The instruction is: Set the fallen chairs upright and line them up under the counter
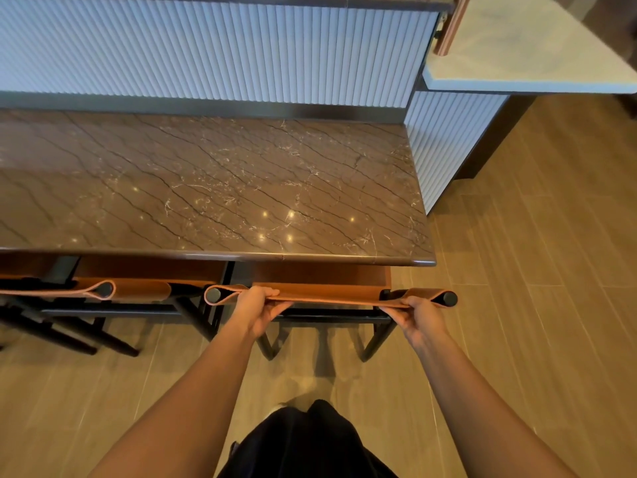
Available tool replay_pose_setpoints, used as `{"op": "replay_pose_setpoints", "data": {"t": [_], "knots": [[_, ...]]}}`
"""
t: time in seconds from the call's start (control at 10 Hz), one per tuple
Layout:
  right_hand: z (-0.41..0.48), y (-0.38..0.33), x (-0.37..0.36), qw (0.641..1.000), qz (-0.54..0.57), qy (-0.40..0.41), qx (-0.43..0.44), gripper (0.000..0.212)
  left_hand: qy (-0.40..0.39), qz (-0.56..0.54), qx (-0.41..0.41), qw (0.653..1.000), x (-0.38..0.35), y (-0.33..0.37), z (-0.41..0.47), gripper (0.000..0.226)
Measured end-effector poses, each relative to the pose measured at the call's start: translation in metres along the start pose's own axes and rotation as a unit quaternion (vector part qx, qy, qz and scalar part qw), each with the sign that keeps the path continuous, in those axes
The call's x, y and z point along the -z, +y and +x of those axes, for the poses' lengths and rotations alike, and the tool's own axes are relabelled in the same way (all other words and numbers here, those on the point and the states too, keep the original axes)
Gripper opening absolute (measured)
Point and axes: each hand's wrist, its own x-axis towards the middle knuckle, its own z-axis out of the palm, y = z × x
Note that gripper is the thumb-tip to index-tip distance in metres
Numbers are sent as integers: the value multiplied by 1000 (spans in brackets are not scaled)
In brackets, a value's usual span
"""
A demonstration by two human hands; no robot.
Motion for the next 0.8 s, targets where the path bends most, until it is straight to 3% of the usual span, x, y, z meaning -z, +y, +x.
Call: {"op": "replay_pose_setpoints", "data": {"t": [0.3,0.5,0.6,0.8], "knots": [[-5,-15,2,998,-42,-15,-52,8,20,-3,18,1000,-7,6,-1,32],[-12,6,10,992,-123,-35,-10,34,-9,40,24,999,4,4,-13,42],[-24,17,7,986,-155,-52,10,40,5,-1,-8,1000,18,2,-26,44],[-58,45,1,971,-204,-115,54,34,6,-11,-106,994,53,-1,-79,40]]}}
